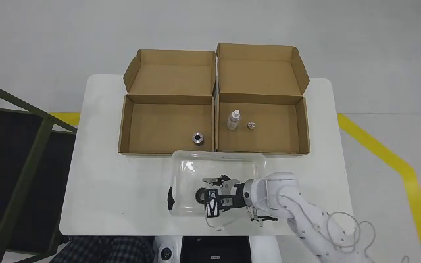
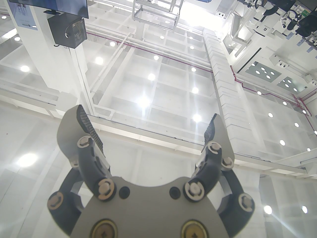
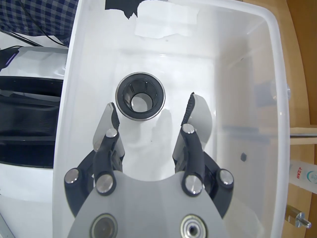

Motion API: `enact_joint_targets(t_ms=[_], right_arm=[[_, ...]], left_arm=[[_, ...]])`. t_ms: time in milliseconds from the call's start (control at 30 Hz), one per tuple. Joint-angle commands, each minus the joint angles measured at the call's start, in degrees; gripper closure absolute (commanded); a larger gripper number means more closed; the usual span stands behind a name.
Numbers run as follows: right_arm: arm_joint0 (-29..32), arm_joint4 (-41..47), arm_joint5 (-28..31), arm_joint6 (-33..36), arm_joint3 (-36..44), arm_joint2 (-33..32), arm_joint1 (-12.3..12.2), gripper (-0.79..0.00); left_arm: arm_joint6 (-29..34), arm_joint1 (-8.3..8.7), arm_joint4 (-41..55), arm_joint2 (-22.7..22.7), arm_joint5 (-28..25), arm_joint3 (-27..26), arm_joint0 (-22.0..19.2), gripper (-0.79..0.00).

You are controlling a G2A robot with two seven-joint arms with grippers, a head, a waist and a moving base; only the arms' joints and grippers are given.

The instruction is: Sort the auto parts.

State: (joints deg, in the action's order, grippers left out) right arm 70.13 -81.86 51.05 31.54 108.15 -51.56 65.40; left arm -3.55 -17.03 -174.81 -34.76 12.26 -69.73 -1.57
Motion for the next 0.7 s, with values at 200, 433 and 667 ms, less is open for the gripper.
enact_joint_targets(t_ms=[200,433,667], right_arm=[[-2.35,-0.17,-0.95,0.06,-2.72,3.56,0.72,-0.514],[-3.49,0.08,-1.41,-0.02,-3.79,4.83,0.99,-0.471],[-4.34,0.88,-0.84,-0.64,-4.31,5.19,1.01,-0.145]], left_arm=[[0.0,0.0,0.0,0.0,0.0,0.0,0.0,-0.785],[0.0,0.0,0.0,0.0,0.0,0.0,0.0,-0.785],[0.0,0.0,0.0,0.0,0.0,0.0,0.0,-0.785]])
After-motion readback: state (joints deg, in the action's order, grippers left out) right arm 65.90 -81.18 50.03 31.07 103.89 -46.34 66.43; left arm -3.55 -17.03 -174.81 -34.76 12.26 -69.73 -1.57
